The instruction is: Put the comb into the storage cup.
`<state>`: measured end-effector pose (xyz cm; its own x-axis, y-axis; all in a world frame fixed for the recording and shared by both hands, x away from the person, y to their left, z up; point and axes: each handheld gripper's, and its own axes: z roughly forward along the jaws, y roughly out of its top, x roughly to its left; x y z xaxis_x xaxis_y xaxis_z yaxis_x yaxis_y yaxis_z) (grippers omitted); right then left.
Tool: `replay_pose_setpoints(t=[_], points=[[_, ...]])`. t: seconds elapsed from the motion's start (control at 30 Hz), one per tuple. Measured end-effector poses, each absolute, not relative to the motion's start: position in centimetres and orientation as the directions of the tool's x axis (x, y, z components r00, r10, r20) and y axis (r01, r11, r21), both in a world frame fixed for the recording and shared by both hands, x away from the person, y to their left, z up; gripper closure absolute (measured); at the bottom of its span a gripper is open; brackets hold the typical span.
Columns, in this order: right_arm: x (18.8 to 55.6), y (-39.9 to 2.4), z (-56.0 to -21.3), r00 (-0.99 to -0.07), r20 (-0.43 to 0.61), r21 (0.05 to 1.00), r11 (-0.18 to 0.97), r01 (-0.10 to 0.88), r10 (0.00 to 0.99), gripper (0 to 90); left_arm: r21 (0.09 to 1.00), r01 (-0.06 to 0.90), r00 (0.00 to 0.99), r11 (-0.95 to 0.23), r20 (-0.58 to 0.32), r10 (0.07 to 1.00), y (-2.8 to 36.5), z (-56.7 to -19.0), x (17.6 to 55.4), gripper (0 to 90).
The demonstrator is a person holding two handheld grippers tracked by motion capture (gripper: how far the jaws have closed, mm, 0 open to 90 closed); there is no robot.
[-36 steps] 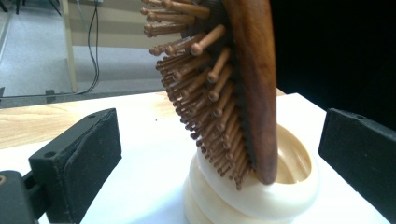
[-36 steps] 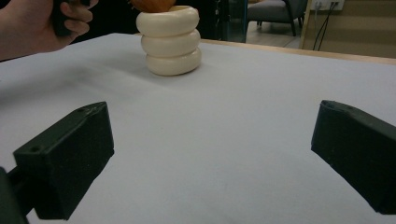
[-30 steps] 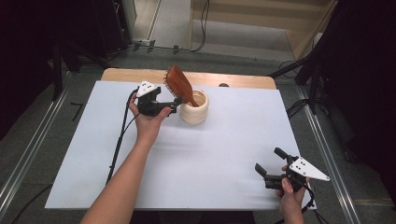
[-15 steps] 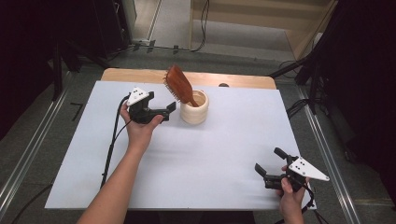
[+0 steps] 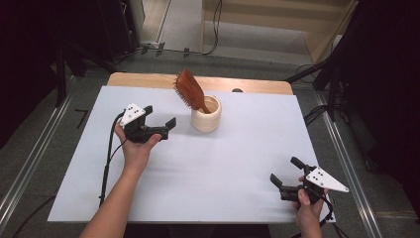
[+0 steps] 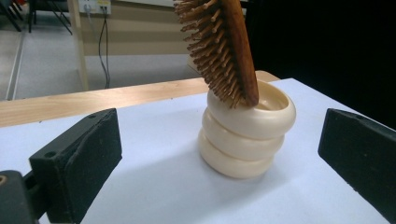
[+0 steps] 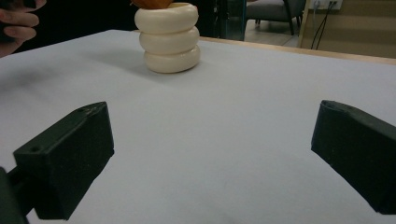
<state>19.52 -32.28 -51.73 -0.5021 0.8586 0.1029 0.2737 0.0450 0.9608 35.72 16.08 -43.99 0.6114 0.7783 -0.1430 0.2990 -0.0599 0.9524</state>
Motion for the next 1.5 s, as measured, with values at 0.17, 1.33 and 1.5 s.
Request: replay_pose_setpoints(t=[0.17,1.33,1.5], points=[[19.5,-32.3,-51.7,-0.501,0.101,0.96,0.047,0.275,0.859,0.0,0.955,0.292,0.612,-0.061,-0.137,0.779,17.0,-44.2,34.8,0.0],[19.5,-32.1,-51.7,-0.488,0.092,0.959,0.054,0.277,0.868,0.0,0.959,0.261,0.585,-0.109,-0.067,0.808,22.9,-46.3,28.3,0.0],[19.5,-32.1,-51.7,-0.485,0.088,0.959,0.058,0.278,0.87,0.0,0.958,0.262,0.577,-0.114,-0.061,0.815,24.0,-46.5,27.7,0.0]])
